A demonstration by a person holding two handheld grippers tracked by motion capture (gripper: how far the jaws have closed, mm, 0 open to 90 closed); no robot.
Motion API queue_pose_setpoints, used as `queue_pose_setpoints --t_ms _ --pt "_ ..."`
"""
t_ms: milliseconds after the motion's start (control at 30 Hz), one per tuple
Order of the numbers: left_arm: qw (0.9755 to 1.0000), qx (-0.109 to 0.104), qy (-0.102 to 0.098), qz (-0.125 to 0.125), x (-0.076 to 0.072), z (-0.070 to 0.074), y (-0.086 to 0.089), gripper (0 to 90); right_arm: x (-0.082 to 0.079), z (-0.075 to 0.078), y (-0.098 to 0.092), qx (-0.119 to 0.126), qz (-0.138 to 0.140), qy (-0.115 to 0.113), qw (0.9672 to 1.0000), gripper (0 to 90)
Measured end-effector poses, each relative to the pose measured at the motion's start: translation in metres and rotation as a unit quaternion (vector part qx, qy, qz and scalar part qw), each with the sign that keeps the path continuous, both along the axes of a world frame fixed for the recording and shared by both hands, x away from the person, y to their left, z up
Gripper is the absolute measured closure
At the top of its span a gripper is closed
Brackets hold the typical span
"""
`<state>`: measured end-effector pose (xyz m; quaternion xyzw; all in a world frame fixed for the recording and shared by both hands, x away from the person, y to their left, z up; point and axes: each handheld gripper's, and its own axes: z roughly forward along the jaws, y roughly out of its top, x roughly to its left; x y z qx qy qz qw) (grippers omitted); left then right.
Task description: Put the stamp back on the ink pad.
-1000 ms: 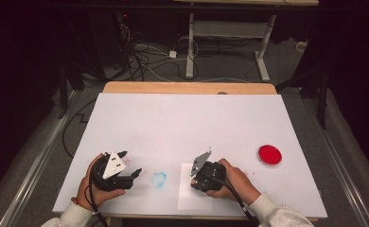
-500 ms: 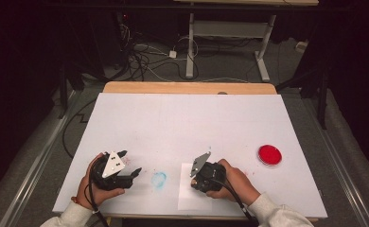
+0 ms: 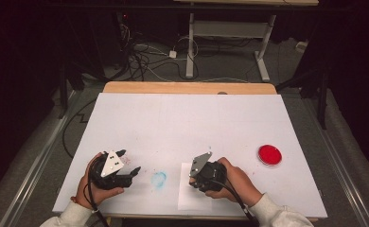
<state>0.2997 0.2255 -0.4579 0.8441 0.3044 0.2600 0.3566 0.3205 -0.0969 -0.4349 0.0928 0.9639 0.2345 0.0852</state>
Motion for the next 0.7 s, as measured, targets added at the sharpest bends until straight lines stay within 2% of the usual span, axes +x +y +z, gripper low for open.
queue_pose_setpoints --t_ms 233,400,533,700 --pt "1.0 0.006 -0.003 -0.003 -0.003 0.0 -0.003 22.7 0.005 0.011 -0.016 0.021 -0.019 -0.005 0.9996 75.3" --pt "0.9999 0.008 -0.003 -0.006 -0.002 0.0 -0.005 22.7 0.011 0.023 -0.036 0.043 -0.043 -0.011 0.9981 75.3" --pt "0.9999 0.006 -0.004 -0.008 -0.001 0.001 -0.006 22.7 0.013 0.03 -0.049 0.048 -0.059 -0.018 0.9969 75.3" --pt "0.9999 0.007 -0.005 -0.011 -0.001 0.0 -0.006 22.7 0.012 0.035 -0.057 0.047 -0.066 -0.026 0.9964 75.2"
